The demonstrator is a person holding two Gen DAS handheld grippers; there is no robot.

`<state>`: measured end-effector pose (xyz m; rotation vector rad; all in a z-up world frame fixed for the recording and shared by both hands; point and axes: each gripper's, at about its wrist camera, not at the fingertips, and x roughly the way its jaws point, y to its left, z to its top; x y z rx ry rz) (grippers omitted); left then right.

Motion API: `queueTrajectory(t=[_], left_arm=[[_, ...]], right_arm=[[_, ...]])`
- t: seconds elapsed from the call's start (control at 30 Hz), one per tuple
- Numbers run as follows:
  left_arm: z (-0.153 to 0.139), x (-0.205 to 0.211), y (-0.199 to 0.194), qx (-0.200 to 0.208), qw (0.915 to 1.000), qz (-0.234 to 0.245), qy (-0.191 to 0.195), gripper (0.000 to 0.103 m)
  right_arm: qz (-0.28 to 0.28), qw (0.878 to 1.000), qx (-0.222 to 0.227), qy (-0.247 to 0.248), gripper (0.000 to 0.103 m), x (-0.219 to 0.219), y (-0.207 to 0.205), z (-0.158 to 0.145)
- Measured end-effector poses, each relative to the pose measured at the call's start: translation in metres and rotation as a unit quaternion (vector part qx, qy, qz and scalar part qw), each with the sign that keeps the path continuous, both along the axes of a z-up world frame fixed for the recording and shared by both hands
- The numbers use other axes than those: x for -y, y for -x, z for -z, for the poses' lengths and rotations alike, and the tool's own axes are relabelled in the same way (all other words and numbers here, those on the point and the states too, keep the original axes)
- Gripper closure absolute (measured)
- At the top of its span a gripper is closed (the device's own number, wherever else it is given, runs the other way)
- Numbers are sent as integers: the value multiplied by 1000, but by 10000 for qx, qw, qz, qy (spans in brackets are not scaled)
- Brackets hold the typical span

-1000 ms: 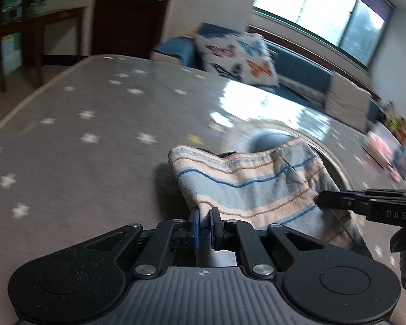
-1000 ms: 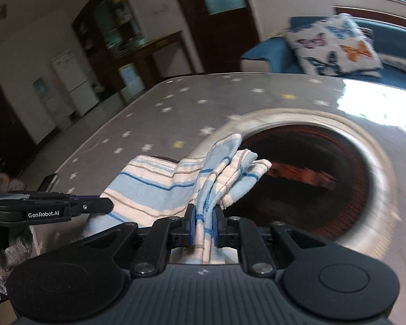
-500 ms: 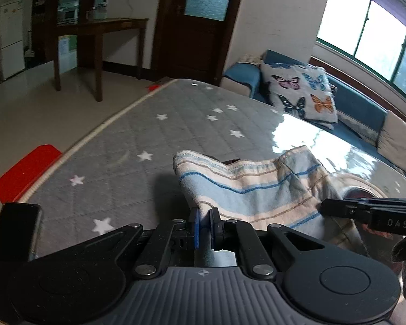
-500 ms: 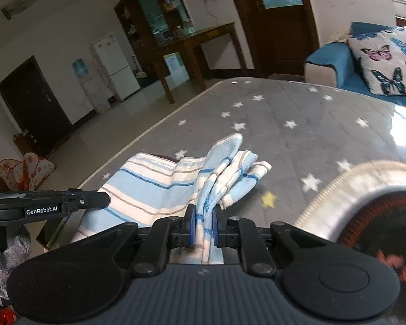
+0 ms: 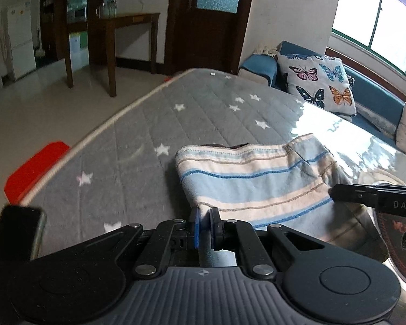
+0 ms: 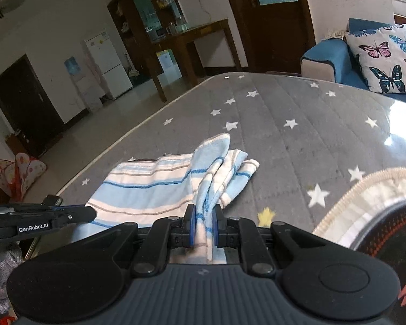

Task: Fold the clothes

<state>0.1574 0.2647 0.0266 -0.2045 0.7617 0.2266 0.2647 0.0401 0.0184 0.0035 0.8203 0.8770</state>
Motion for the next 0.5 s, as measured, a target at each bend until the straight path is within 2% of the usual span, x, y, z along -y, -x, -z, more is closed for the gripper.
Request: queueTrajectory(t=[0.13,0.27,0.33,0.37,0.4,0.5], left_arm=[[6,0,-5,-137,9999,17,-42,92],[6,-4,-2,-143,9998,4,-116,90],[3,-6,-3,-116,9998,-40,-146,82],[1,-6,-4,-84,9998,-65,-177,72],[-2,-6,-6,-46,9997,-77,-205,67],[-6,-6,-16,-14,9997,-79,-226,62]], right_arm=[[12,9994,84,325,87,-7,2,7],[74,9994,8,332,82,-2,-1,7],[149,9991,131,364,81,-1,-2,2],[173,9990,208,363,81,-1,-1,-1],[192,9988,276,343,81,-1,-1,-4],[98,9990,369,244,81,-6,-4,-11]])
